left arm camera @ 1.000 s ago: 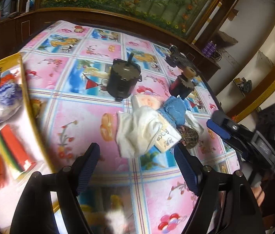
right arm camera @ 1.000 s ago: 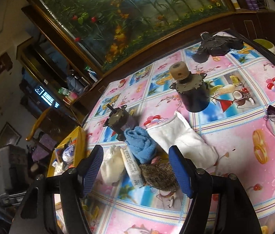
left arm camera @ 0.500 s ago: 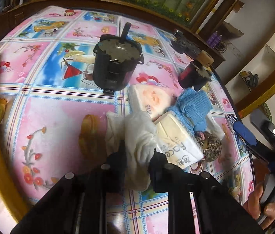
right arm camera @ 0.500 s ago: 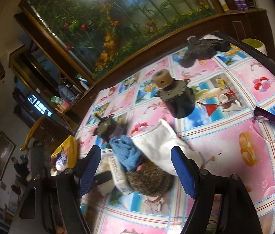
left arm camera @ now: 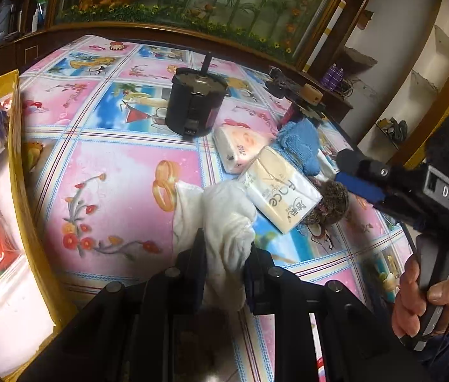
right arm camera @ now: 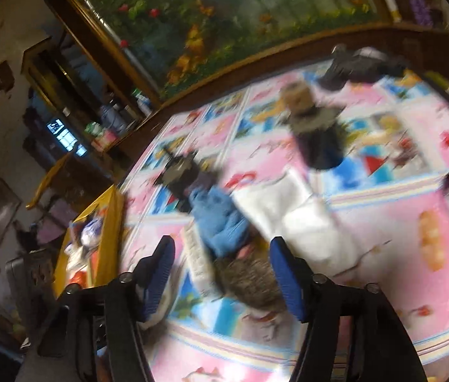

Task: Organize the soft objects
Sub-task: 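Grasp the white cloth with the left tool while the right tool grasps the brown knit hat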

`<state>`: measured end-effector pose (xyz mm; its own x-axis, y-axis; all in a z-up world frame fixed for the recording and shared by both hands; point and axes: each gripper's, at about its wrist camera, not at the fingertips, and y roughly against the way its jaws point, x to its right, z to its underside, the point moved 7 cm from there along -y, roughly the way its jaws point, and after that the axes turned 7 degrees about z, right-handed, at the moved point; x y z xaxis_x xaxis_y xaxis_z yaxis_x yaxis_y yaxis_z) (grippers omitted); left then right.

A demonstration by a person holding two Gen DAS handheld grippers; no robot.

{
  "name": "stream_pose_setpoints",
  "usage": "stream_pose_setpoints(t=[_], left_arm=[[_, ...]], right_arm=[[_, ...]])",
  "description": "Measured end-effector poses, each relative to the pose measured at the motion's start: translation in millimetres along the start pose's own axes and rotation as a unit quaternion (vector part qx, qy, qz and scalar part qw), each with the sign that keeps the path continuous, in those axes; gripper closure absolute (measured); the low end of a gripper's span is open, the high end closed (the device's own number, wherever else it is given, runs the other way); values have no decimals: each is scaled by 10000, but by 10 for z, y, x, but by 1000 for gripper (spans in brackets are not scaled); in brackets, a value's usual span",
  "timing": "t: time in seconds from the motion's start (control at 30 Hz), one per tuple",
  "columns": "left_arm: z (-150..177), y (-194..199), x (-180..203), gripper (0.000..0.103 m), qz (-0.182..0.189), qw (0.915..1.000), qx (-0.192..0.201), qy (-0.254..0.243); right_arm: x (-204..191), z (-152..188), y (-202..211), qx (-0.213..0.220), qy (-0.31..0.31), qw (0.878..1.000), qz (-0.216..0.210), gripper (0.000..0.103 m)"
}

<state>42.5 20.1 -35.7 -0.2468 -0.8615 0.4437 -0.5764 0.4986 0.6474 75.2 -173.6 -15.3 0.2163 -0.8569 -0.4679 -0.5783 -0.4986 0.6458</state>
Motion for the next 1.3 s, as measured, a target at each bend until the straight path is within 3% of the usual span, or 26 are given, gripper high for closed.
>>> stream_pose_setpoints(t=[0.1, 0.23, 0.37, 0.63, 0.8, 1.07, 1.3], left_arm=[[-9, -25, -32, 84, 44, 9999, -25, 88], [-5, -14, -56, 84, 31, 9999, -6, 111], [-4, -15, -64, 84, 11, 9999, -2, 133], [-4, -16, -49, 84, -9, 9999, -7, 122], [-16, 0, -46, 84, -36, 9999, 45, 97], [-133, 174, -11, 84, -272, 9984, 487, -121], [-171, 283, 89, 84, -583, 9941, 786, -476]], right_arm=[[27, 88, -107, -295, 140, 9992, 234, 36], [-245, 233, -103, -561, 647, 9961, -223, 36], [-255, 275, -139, -525, 1048, 9926, 303, 36], [-284, 458, -292, -743, 1683, 9787, 907, 40], [-353, 440, -246, -585, 1764, 9785, 893, 46], [-481, 186, 109, 347, 1516, 9864, 530, 46], [-543, 142, 164, 521, 1378, 9886, 316, 46]])
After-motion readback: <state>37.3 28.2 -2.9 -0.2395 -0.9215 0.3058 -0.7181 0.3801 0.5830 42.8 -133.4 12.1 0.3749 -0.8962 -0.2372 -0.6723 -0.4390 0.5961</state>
